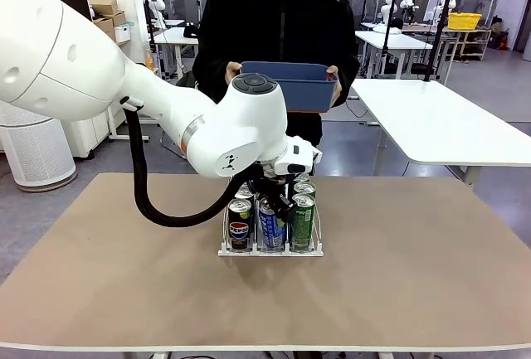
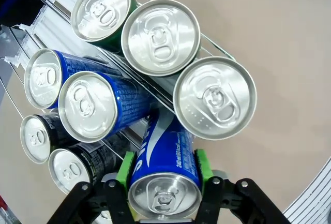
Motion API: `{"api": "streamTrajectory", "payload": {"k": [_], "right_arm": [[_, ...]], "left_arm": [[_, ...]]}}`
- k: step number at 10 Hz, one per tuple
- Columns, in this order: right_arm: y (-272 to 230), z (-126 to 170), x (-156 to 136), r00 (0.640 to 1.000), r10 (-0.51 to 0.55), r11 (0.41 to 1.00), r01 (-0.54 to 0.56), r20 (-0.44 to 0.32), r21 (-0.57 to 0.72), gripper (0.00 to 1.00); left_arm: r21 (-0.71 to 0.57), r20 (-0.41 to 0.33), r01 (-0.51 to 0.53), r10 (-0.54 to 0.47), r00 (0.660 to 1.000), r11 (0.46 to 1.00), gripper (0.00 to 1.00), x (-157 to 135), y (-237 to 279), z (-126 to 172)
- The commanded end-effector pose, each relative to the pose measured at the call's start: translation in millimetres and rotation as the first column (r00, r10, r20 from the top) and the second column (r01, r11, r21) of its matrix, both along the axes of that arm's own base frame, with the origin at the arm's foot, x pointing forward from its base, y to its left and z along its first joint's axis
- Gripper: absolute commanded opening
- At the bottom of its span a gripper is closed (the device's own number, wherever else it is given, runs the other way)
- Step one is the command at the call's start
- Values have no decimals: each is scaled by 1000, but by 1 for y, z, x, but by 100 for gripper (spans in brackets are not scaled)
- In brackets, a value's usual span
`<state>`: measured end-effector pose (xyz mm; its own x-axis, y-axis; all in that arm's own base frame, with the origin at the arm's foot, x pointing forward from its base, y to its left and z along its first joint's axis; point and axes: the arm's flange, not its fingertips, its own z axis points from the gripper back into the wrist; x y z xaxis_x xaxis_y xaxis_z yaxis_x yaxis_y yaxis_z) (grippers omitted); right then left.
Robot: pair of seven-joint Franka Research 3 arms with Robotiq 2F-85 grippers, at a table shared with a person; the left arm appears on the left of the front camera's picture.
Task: Fill the beverage cans into the dispenser.
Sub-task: Place the picked Ionic drink in the line of the Automatic Can Dispenser with the same cans.
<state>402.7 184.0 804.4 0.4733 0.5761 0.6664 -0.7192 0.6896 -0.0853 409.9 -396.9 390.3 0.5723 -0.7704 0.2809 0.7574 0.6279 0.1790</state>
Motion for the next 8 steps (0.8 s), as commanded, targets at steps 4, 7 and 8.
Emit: {"api": "streamTrajectory", "payload": {"k": [4,7,8], "right_arm": [[0,0,-1,1000,-1,1000,1,-2,2,100],[0,0,-1,1000,-1,1000,1,-2,2,100],[0,0,-1,1000,-1,1000,1,-2,2,100]], "left_arm": [[-8,-11,-1,1,1000,1000,77,-2,-1,7],[24,30,-20,19,999,1000,81,0,3,34],[32,49,-20,19,999,999,100,-3,1,41]]}}
